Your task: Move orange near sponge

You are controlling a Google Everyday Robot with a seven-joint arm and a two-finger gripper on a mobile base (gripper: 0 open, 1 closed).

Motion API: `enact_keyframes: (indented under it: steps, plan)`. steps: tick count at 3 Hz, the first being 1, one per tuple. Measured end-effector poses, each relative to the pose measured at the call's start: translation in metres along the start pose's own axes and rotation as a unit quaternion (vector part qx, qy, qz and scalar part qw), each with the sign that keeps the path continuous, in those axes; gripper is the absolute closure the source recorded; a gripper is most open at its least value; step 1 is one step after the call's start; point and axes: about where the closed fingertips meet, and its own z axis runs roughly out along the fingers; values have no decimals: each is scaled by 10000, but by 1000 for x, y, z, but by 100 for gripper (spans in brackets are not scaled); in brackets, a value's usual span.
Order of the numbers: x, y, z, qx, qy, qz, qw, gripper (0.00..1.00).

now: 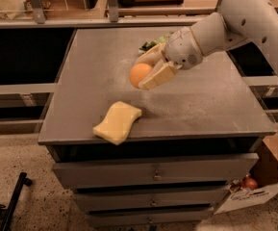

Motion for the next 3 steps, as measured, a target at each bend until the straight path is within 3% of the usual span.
enact_keyframes:
  steps: [1, 3]
  plan:
    - [2, 10, 10, -218, -89, -4, 9997, 75]
    - [10, 22, 24, -486, -175, -80, 9986, 30]
